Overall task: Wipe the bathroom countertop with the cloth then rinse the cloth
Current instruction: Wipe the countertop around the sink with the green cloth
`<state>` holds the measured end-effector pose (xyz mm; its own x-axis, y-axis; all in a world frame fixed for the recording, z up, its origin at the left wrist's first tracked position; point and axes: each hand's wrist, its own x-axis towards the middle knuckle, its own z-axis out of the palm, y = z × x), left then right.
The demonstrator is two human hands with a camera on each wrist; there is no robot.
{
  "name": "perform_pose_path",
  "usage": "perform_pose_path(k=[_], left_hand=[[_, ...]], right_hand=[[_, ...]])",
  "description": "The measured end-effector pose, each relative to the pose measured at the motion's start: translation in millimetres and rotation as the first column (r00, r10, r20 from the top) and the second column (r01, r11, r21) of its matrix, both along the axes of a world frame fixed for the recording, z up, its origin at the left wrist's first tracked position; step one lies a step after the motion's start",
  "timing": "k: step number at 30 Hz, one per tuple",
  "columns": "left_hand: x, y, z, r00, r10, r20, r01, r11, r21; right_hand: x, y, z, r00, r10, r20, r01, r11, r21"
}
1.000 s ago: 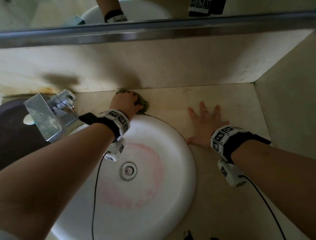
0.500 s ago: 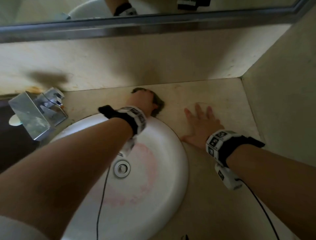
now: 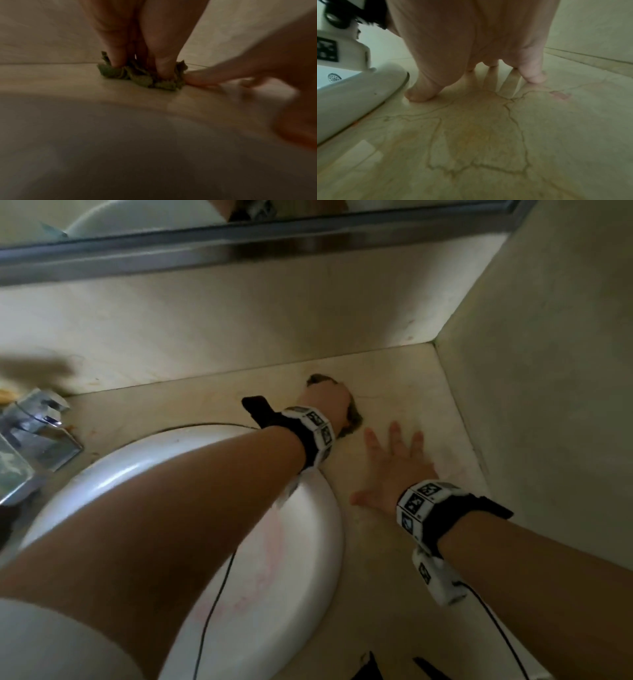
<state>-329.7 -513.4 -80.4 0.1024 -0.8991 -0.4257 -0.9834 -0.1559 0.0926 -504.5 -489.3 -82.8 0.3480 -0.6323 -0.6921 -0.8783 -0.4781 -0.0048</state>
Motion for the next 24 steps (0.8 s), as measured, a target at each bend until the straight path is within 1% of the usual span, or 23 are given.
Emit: perform_pose_path(k=[2,4,6,8,11,13,16,18,21,24], left_hand=[[-27,1,-10,0.997,-0.082,0.009,0.082,0.997,0.001],[-33,10,-12,0.994,-0.108,-0.003,0.108,0.994,0.002],[-19,24,-9,0.996,-0.085,-0.002,0.085,0.996,0.015],[5,42,-7,0.999,-0.028,0.029,0.027,0.998,0.049],[29,65,0,0.995,0.044,0.087,-0.052,0.995,0.088],[29,67,9,0.992,0.079,0.1,-0.088,0.993,0.08],[16,51,20,0.984,0.144,0.105,-0.152,0.986,0.075],[8,32,21,0.986,0.127,0.104,-0.135,0.988,0.077],[-9,-9,16,0.995,0.047,0.082,-0.055,0.995,0.088],[-45,-51,7,0.995,-0.103,0.013,0.101,0.988,0.114]], right_hand=[[1,-1,2,1.0,0.005,-0.02,-0.005,1.0,0.004],[-3,0,6,1.0,-0.002,0.006,0.002,1.0,0.019],[-14,2,9,0.998,-0.006,0.066,0.004,1.0,0.019],[-32,8,10,0.998,-0.003,0.056,0.003,1.0,0.0],[-60,24,8,0.996,-0.09,0.017,0.09,0.996,-0.014],[-68,30,6,0.99,-0.14,0.033,0.14,0.99,-0.008],[-66,29,5,0.988,-0.144,0.058,0.144,0.99,0.002],[-66,29,6,0.988,-0.141,0.061,0.141,0.99,0.011],[-67,30,5,0.989,-0.134,0.063,0.133,0.991,0.01],[-67,30,6,0.989,-0.127,0.07,0.126,0.992,0.024]])
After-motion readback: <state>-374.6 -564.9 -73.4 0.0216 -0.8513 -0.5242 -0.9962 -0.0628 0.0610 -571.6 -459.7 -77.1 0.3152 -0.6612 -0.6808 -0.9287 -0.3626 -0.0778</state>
